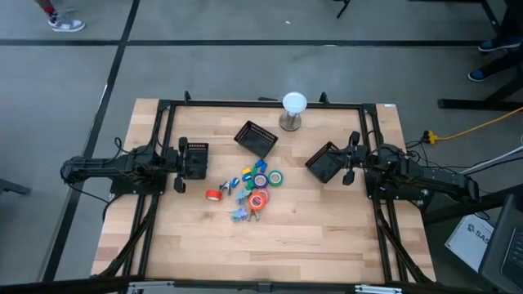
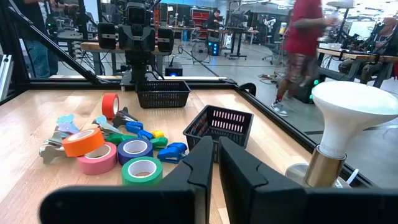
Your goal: Pick and place Stapler, Stapler remover, tape
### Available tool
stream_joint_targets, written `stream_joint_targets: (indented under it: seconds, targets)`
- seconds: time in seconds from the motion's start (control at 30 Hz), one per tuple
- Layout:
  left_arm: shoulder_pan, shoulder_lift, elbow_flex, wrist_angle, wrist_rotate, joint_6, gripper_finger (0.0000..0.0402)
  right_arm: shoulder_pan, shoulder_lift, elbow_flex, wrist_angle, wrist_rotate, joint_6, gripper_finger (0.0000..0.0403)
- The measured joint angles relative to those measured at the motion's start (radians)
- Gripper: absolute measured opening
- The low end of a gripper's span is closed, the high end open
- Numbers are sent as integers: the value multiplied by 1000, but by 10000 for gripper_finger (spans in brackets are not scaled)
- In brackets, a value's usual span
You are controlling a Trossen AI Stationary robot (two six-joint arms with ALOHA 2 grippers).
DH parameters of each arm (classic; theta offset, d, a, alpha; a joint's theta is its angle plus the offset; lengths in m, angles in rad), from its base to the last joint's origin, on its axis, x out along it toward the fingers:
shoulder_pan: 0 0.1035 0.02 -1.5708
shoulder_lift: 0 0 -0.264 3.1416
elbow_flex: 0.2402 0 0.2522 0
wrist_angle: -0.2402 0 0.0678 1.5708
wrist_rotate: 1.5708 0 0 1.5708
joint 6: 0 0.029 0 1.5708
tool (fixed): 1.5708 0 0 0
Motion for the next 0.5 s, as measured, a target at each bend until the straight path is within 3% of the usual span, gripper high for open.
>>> stream_joint_targets:
  seconds: [0.37, 0.43, 0.5]
  targets:
    - [0, 0, 0, 0, 0, 0, 88, 0, 0, 0, 0, 0, 1, 32]
    - [0, 0, 0, 0, 0, 0, 88, 0, 0, 0, 0, -10, 69, 32]
    - [0, 0, 0, 0, 0, 1, 88, 0, 0, 0, 3, -45, 250, 32]
